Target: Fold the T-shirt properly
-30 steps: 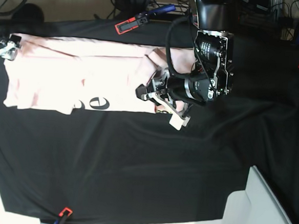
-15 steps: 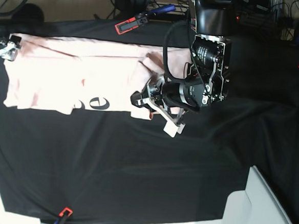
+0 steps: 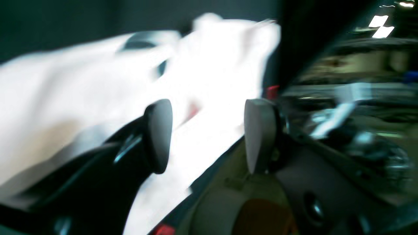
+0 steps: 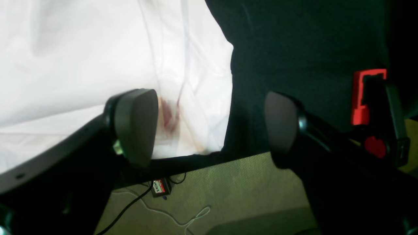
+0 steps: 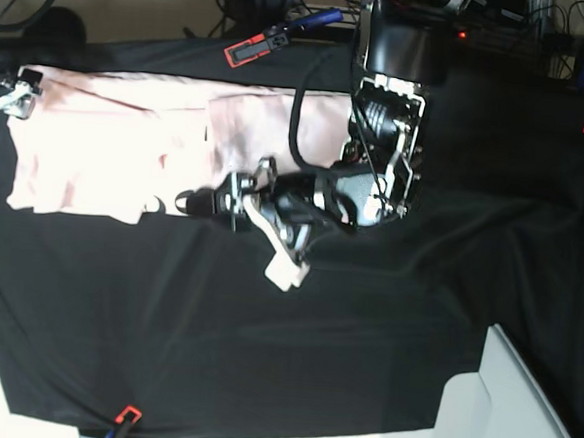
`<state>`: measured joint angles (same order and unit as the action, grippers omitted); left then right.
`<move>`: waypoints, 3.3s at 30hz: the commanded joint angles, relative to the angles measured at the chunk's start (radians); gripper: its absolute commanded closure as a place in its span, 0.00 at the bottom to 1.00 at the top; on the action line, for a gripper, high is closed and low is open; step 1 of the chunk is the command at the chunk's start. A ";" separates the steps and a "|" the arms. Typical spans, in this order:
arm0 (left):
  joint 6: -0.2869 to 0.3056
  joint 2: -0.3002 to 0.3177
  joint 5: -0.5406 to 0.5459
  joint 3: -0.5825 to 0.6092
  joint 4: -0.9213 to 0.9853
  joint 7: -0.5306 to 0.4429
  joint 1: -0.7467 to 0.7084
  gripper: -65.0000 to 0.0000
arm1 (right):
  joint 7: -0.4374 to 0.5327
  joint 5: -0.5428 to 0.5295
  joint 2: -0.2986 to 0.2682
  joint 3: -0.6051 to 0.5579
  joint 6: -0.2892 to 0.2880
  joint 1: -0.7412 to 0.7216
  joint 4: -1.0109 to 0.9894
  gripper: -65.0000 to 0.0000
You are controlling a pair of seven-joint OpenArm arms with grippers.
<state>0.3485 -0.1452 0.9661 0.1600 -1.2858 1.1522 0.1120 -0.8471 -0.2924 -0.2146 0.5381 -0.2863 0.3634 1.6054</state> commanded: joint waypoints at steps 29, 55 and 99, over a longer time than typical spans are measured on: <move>0.013 0.364 -0.171 -0.238 -0.217 -0.130 -0.272 0.65 | 0.016 -0.006 -0.056 0.006 0.000 -0.005 0.020 0.25; 0.016 0.394 -0.546 -0.472 -0.213 -0.134 -0.341 0.65 | -0.034 -0.011 -0.171 0.147 -0.412 -0.376 -0.497 0.08; 0.016 0.376 -0.519 -0.465 -0.211 -0.134 -0.334 0.65 | -0.071 -0.147 -0.087 0.136 -0.412 -0.278 -0.581 0.23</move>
<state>0.3645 0.2180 0.4450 -0.3004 -1.4837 1.0294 -0.2291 -0.8627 -0.4644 -0.2989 0.6804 -0.6956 0.0761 1.0241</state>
